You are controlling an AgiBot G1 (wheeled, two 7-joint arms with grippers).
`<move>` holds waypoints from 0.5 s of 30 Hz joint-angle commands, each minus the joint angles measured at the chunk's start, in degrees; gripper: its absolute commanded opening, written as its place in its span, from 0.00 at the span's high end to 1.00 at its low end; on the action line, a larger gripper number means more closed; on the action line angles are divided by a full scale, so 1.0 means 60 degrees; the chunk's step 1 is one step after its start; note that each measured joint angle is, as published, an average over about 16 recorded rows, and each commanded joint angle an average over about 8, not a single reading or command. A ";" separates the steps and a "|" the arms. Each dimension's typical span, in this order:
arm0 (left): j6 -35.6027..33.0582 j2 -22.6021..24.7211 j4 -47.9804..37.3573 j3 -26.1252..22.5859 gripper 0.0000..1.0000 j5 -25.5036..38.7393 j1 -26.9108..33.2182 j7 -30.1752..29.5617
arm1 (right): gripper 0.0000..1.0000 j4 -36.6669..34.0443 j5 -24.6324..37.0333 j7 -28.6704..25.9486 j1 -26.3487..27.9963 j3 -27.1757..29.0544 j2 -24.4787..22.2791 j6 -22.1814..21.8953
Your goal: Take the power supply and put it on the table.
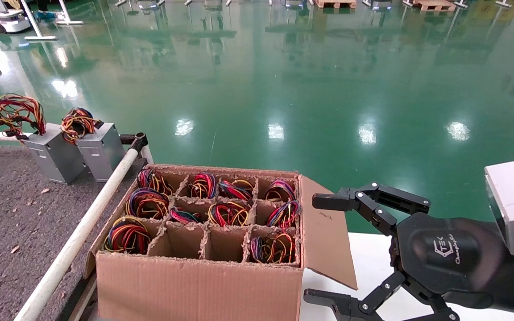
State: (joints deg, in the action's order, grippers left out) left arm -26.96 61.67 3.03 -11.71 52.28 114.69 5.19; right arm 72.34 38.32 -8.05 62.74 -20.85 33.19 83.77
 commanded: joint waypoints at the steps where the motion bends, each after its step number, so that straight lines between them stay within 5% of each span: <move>1: -0.0281 -0.0119 0.0326 -0.0006 0.00 -0.0072 -0.0211 -0.0161 | 0.00 -0.0001 -0.0001 0.0000 0.0000 0.0000 0.0000 0.0000; 15: -0.2772 -0.1251 0.3321 -0.0193 0.00 -0.0508 -0.2475 -0.0815 | 0.00 -0.0002 -0.0001 0.0001 0.0001 -0.0001 0.0000 0.0000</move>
State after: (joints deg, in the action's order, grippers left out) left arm -43.57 54.17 22.93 -12.87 49.23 99.86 0.31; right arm 72.33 38.31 -8.05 62.74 -20.86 33.18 83.77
